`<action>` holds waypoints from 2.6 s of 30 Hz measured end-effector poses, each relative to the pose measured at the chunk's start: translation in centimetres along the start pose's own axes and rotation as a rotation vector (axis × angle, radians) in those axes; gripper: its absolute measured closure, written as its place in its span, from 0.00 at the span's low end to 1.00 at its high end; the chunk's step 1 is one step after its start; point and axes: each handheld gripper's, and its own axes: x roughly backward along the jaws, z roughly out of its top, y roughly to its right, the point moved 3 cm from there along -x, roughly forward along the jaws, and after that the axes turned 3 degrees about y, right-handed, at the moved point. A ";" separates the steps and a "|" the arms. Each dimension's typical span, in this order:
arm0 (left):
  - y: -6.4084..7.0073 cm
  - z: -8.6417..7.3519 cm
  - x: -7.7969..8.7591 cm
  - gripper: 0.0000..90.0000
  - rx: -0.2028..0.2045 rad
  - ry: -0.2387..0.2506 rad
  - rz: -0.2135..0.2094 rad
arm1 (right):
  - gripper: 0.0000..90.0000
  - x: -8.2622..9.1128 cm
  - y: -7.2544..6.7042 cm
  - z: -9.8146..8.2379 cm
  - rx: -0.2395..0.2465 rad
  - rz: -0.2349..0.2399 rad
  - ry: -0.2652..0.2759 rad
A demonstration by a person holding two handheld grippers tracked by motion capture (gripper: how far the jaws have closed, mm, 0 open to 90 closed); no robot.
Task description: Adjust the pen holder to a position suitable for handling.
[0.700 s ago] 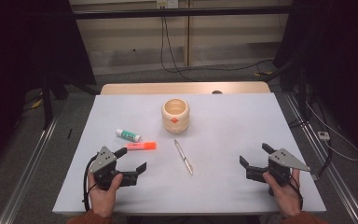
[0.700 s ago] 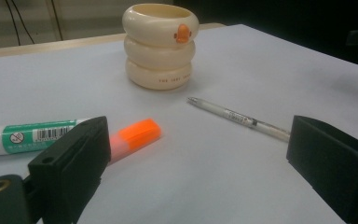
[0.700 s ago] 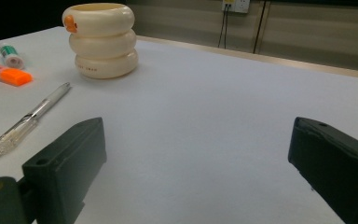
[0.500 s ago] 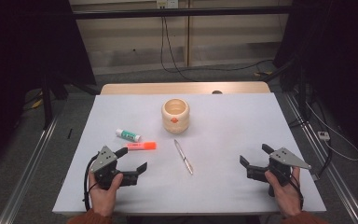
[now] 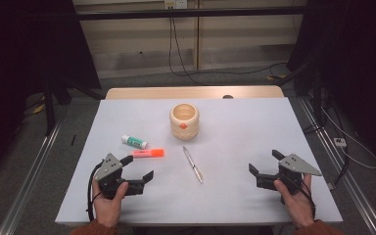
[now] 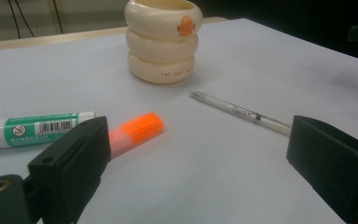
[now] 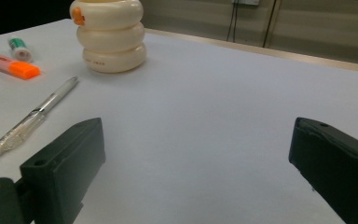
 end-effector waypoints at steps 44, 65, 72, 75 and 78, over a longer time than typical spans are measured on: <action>-0.1 0.1 0.1 0.06 0.001 0.024 -0.005 | 0.07 -11.6 -3.5 6.7 0.004 0.164 -0.083; 0.0 0.1 0.1 0.06 -0.014 0.009 0.003 | 0.19 -19.6 -4.7 11.3 0.037 0.203 -0.111; 0.1 0.1 0.2 0.06 -0.021 0.013 -0.011 | 0.29 -22.1 -4.6 12.1 0.039 0.200 -0.139; 0.1 0.2 0.2 0.06 -0.024 0.018 -0.015 | 0.36 -23.2 -4.7 12.4 0.027 0.208 -0.163; 0.1 0.2 0.2 0.06 -0.028 0.013 -0.015 | 0.42 -23.9 -5.0 12.5 0.026 0.219 -0.172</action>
